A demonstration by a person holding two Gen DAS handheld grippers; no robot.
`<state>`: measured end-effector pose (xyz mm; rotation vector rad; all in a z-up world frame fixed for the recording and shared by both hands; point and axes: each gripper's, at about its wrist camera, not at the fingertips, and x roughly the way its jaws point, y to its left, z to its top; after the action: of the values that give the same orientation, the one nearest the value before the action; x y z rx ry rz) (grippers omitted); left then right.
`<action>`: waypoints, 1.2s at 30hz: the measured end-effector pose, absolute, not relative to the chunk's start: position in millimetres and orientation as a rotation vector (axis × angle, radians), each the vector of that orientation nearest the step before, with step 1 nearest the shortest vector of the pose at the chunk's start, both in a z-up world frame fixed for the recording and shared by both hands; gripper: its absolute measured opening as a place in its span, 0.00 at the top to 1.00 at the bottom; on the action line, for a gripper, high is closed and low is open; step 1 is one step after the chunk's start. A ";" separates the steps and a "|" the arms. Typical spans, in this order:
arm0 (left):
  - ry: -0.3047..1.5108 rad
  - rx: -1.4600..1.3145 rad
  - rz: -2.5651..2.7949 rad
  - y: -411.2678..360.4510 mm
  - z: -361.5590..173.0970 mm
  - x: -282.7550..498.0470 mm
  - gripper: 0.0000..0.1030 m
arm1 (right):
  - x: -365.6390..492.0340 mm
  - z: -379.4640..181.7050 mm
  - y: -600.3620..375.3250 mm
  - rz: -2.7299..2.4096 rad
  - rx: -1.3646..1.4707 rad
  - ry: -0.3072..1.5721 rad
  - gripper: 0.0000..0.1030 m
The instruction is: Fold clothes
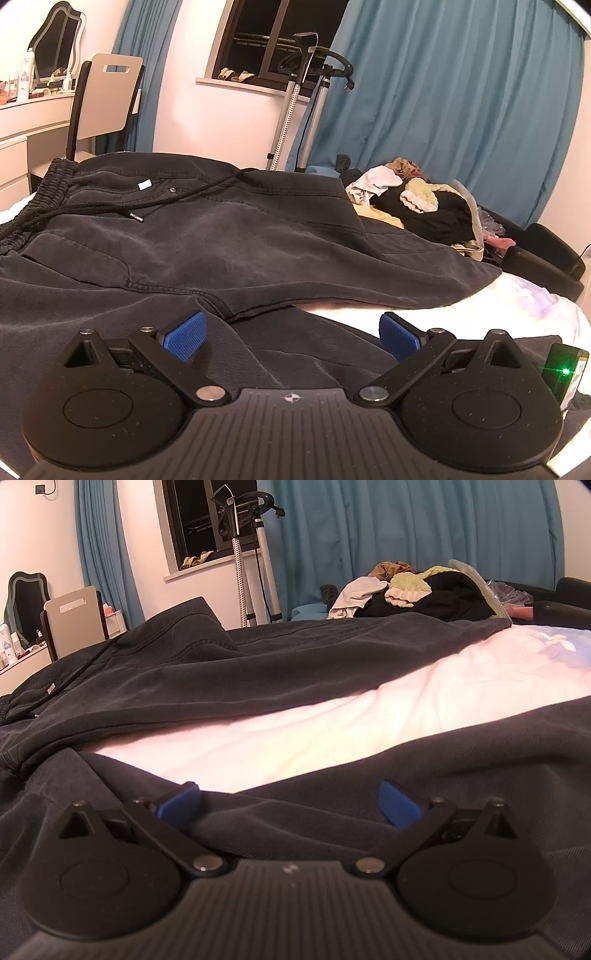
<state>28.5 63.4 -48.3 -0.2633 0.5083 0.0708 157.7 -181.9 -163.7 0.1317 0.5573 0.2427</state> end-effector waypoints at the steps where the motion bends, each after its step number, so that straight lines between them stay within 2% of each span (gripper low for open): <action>1: 0.509 -0.263 0.071 63.3 -48.3 28.5 0.02 | 157.6 -163.9 -181.9 0.243 0.132 0.557 0.00; 36: 0.584 -0.285 0.069 66.9 -62.2 42.2 0.02 | 160.2 -164.3 -177.9 0.228 0.103 0.560 0.00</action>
<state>42.2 66.9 -62.2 -0.2853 0.5837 0.0687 160.2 -177.9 -164.3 0.1032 0.5596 0.2284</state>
